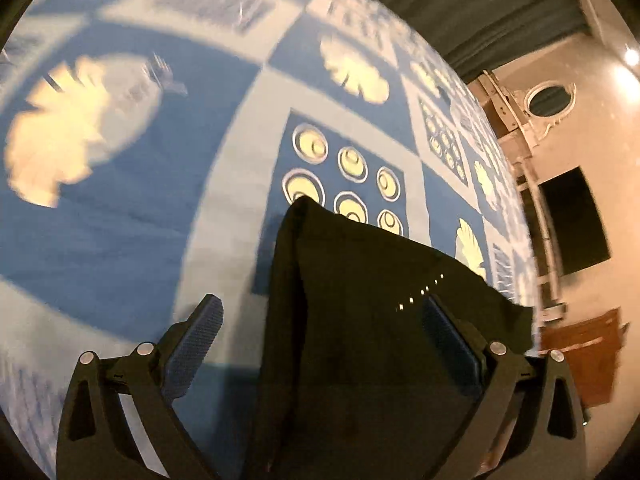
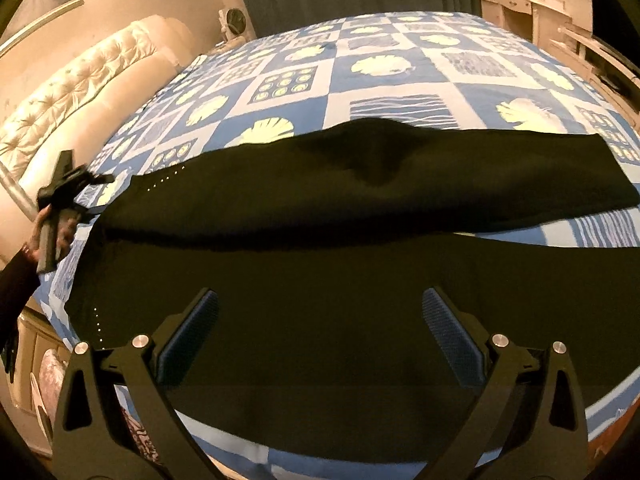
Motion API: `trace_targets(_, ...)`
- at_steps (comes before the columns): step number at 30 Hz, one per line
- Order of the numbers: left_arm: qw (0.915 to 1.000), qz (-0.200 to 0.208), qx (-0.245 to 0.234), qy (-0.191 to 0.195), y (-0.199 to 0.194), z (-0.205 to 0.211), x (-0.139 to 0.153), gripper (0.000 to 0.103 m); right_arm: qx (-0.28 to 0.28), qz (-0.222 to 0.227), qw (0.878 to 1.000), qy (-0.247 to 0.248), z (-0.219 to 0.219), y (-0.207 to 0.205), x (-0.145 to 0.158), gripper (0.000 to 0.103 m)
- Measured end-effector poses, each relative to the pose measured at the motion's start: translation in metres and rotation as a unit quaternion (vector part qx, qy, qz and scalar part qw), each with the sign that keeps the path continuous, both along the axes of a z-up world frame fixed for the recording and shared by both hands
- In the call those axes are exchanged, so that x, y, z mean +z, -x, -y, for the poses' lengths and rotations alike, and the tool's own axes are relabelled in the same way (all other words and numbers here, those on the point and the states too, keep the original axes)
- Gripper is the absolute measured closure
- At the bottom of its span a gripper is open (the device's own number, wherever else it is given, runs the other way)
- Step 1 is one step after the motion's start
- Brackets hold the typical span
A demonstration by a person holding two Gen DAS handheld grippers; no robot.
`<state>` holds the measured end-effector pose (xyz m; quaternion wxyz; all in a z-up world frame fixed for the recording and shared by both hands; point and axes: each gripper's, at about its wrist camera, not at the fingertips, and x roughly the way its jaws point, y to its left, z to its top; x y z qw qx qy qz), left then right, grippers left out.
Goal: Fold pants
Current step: 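Grasp the waistband edge of the black pants with the right gripper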
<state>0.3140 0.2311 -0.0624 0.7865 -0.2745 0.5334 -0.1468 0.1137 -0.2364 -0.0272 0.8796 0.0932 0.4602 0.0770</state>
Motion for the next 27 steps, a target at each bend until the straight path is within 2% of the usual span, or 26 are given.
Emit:
trace_targets(2,0.9997,-0.01,-0.017,0.011,-0.009,0.007,-0.01,0.004,0.01,-0.005,1.0,-0.003,-0.004,-0.006,-0.003,0.002)
trace_targets(4,0.9993,0.005,-0.036,0.005,-0.013,0.012,-0.009,0.004,0.022,-0.007,1.0,-0.008,-0.007,-0.011,-0.005,0.002)
trace_targets(6,0.9983,0.021,-0.052,0.016,-0.014,0.014,-0.006,0.004,0.042,-0.006,0.999,-0.017,-0.011,-0.017,-0.005,0.002)
trace_targets(8,0.9977,0.024,-0.058,0.027,-0.017,0.013,-0.007,0.004,0.066,-0.006,0.997,-0.028,-0.015,-0.025,-0.005,0.002)
trace_targets(14,0.9976,0.015,-0.063,0.022,-0.029,0.013,-0.011,0.006,0.132,-0.014,0.987,-0.092,-0.012,-0.069,0.003,0.002)
trace_targets(19,0.9952,0.031,-0.085,-0.037,-0.032,0.03,-0.007,0.009,0.197,-0.005,0.98,-0.03,-0.019,-0.139,0.018,0.002)
trace_targets(20,0.9948,0.031,-0.086,-0.044,-0.033,0.031,-0.007,0.023,0.218,-0.014,0.976,-0.016,-0.024,-0.158,0.018,0.002)
trace_targets(21,0.9948,0.031,-0.084,-0.049,-0.035,0.033,-0.007,0.048,0.234,-0.023,0.972,-0.003,-0.028,-0.172,0.016,0.002)
trace_targets(22,0.9955,0.022,-0.078,-0.05,-0.039,0.031,-0.009,0.054,0.247,-0.033,0.968,0.02,-0.033,-0.188,0.011,0.002)
trace_targets(23,0.9969,0.01,-0.065,-0.043,-0.043,0.027,-0.012,0.056,0.261,-0.045,0.963,0.05,-0.039,-0.203,0.005,0.002)
trace_targets(26,0.9981,0.006,-0.056,-0.026,-0.048,0.022,-0.016,0.057,0.281,-0.076,0.951,0.099,-0.047,-0.233,-0.016,0.002)
trace_targets(27,0.9979,0.008,-0.058,-0.03,-0.048,0.023,-0.016,0.064,0.283,-0.096,0.948,0.106,-0.046,-0.244,-0.025,0.002)
